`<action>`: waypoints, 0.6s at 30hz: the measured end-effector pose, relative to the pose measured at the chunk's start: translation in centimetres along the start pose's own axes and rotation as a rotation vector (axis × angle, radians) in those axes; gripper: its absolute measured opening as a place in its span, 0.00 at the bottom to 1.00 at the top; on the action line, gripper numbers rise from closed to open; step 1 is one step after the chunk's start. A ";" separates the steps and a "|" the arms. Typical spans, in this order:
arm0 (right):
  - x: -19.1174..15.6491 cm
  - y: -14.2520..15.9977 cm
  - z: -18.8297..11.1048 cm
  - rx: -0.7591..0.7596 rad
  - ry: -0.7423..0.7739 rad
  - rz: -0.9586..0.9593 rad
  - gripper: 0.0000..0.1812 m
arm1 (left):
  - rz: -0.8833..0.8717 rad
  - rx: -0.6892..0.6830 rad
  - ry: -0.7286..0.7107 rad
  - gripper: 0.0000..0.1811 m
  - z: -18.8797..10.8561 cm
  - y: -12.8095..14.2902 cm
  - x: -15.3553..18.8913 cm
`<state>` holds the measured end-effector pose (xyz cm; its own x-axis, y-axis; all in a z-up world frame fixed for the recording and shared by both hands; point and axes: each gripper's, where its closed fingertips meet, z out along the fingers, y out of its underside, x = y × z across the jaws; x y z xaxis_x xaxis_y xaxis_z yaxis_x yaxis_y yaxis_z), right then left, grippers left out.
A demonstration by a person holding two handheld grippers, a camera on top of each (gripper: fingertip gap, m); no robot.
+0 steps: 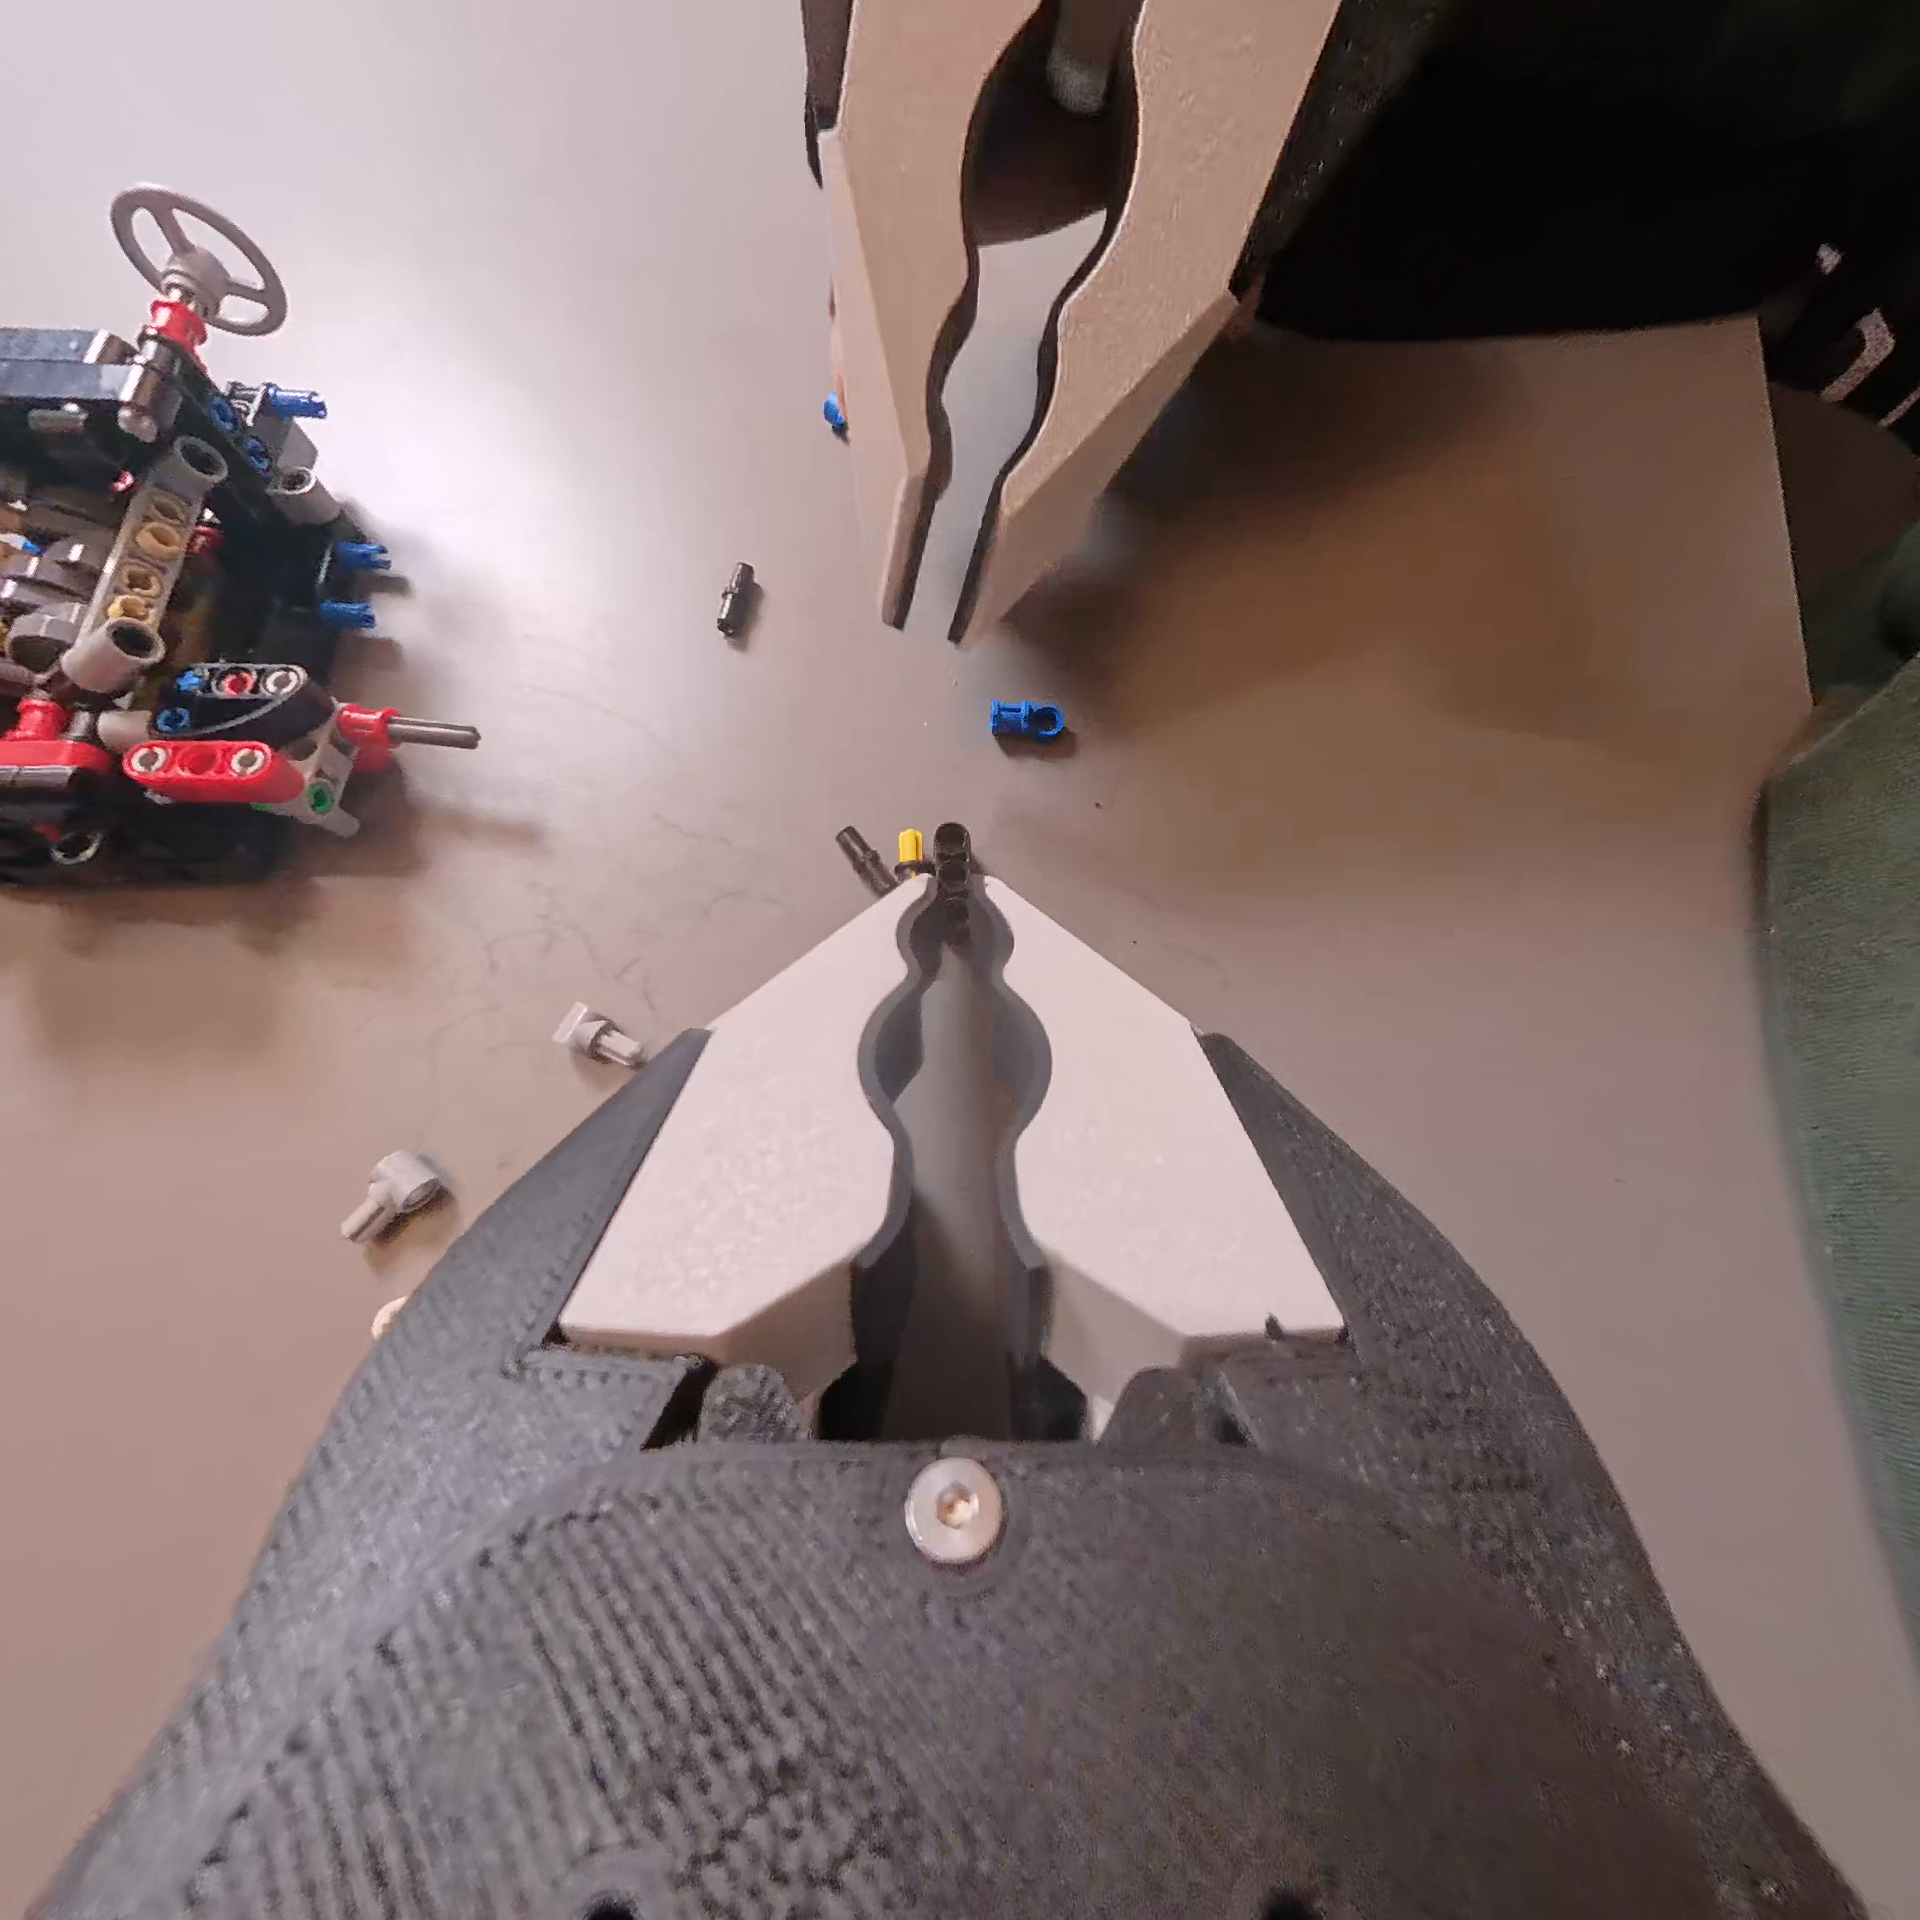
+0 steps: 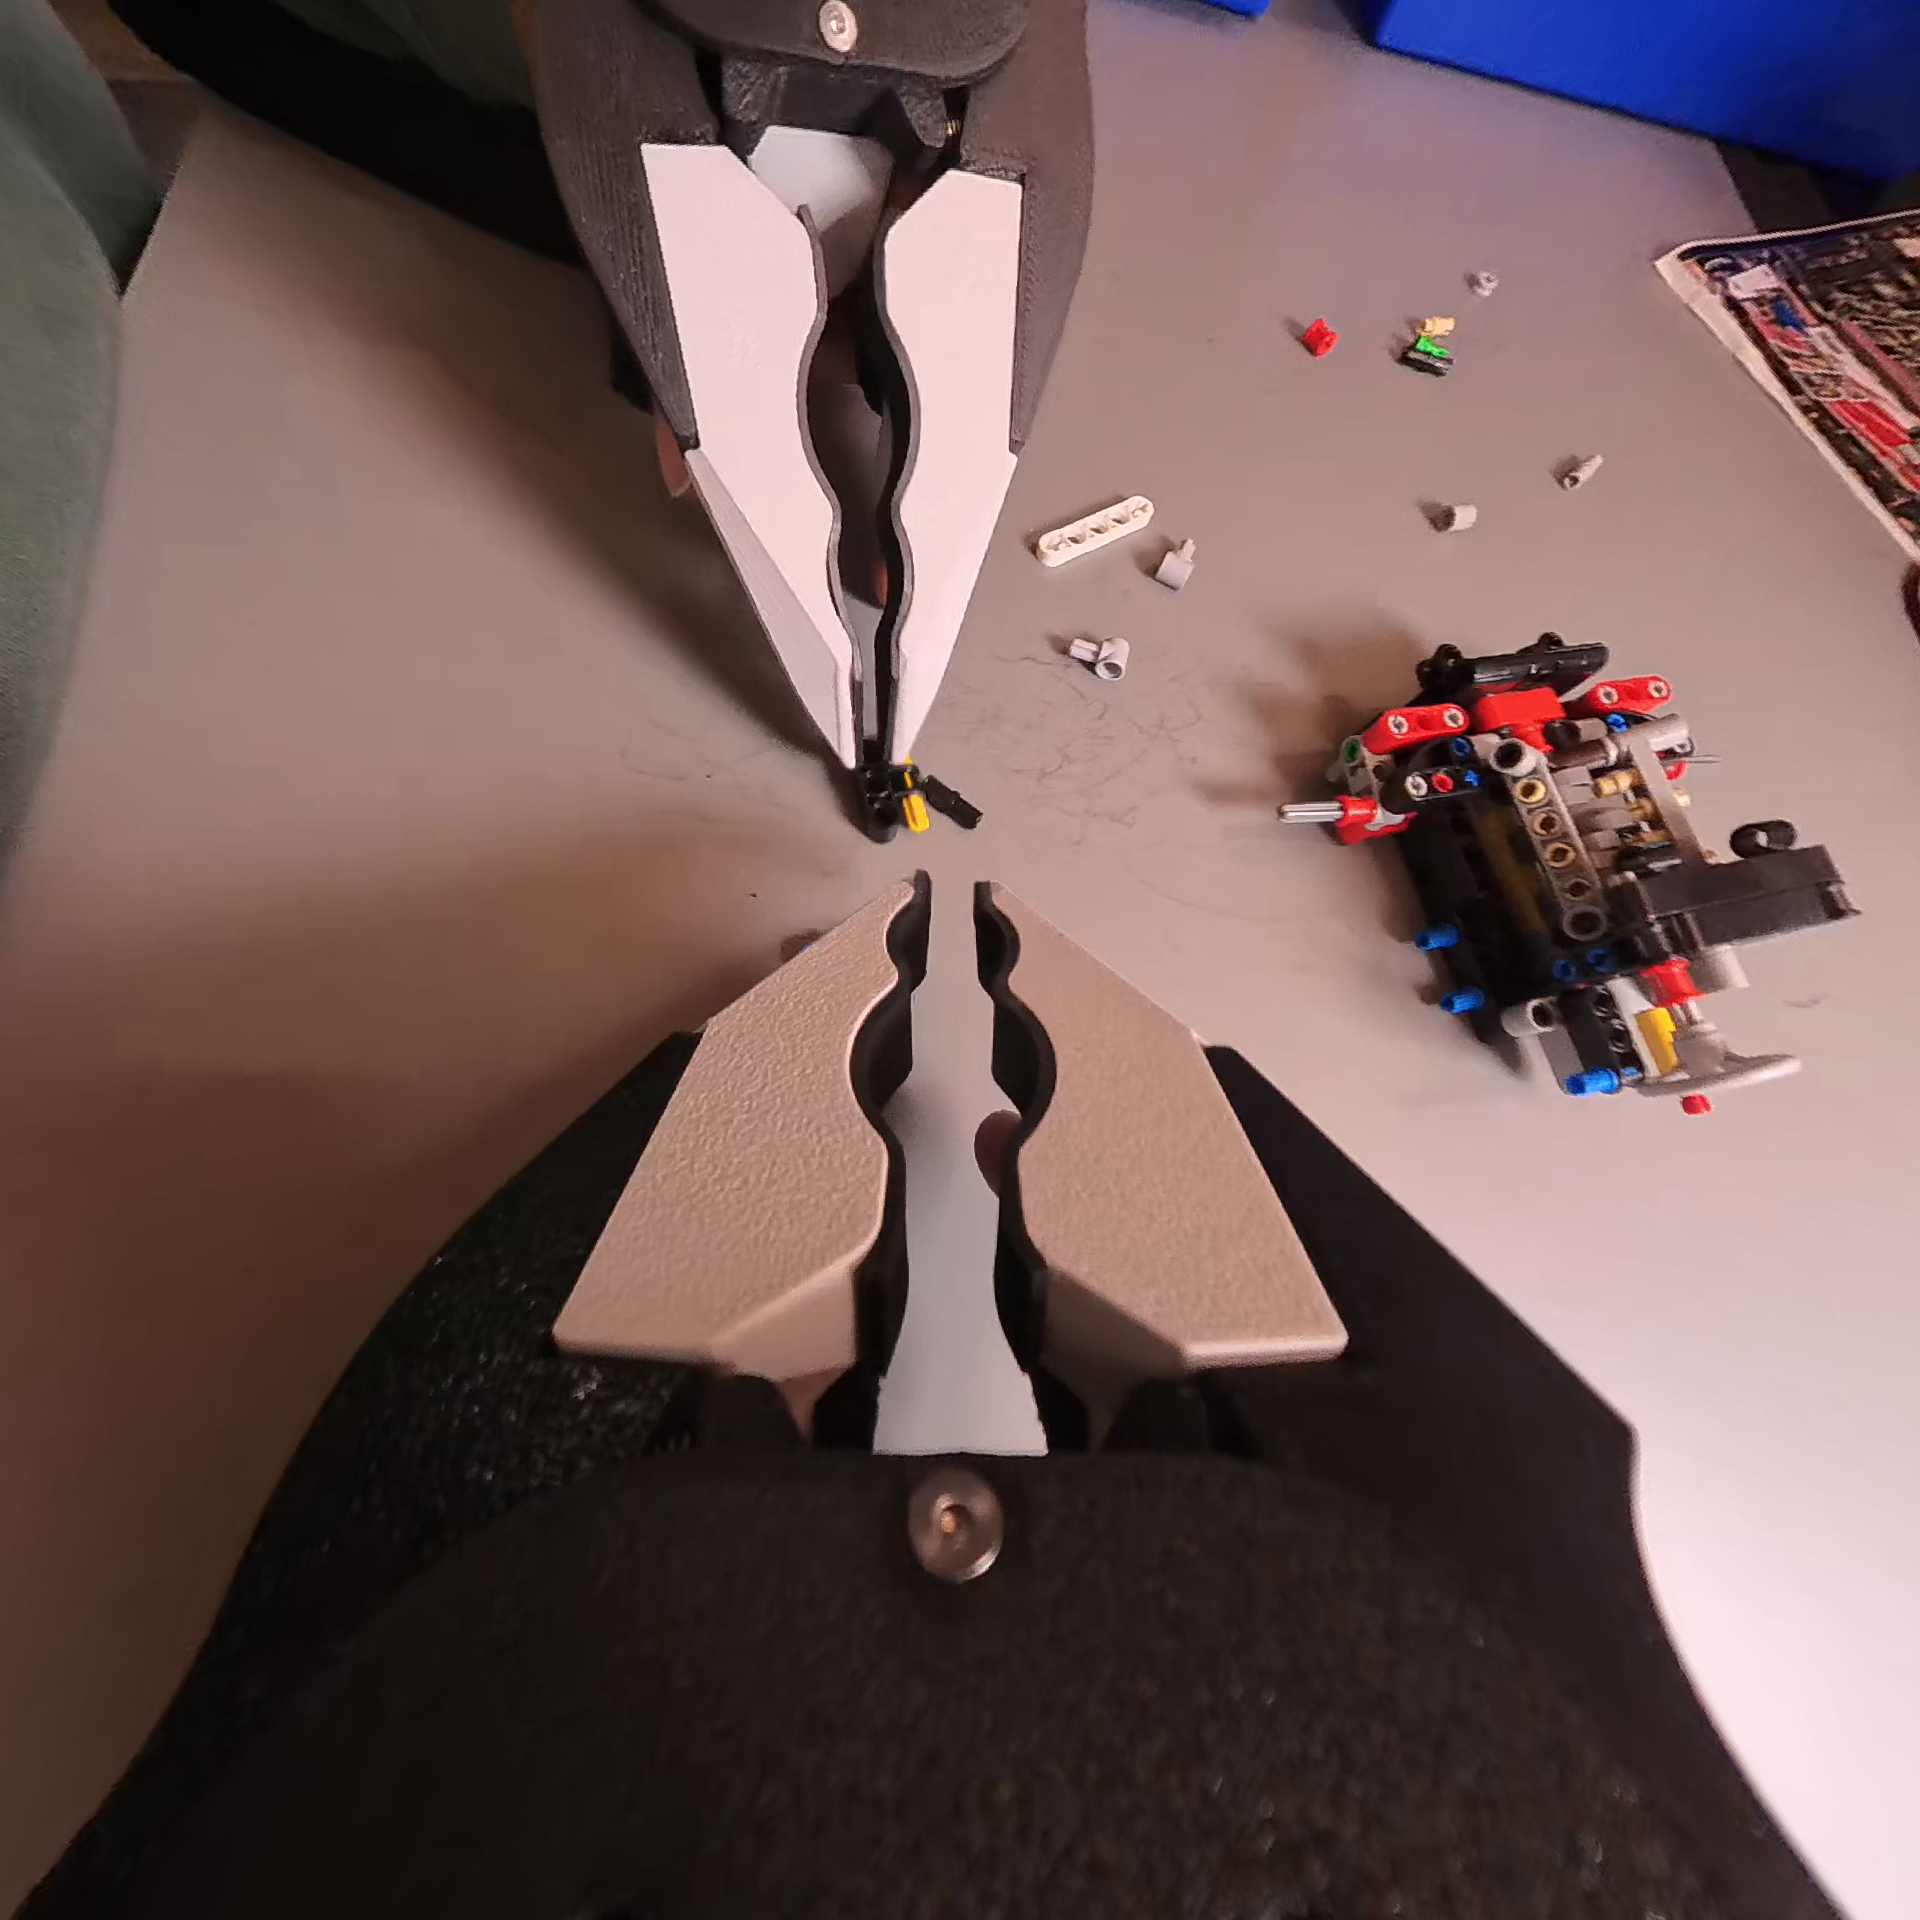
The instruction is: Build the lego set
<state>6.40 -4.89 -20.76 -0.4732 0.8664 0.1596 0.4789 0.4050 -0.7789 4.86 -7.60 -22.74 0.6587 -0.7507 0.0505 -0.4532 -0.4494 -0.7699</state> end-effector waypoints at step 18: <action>-3.0 2.6 0.0 -0.226 -0.102 0.034 0.16 | -0.029 0.026 0.045 0.12 -0.4 -0.2 0.0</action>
<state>9.05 -6.40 -23.23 -0.5208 0.8512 0.0642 0.6439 0.4411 -0.6252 4.66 -7.73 -22.34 0.6435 -0.7587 0.1013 -0.4181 -0.4592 -0.7838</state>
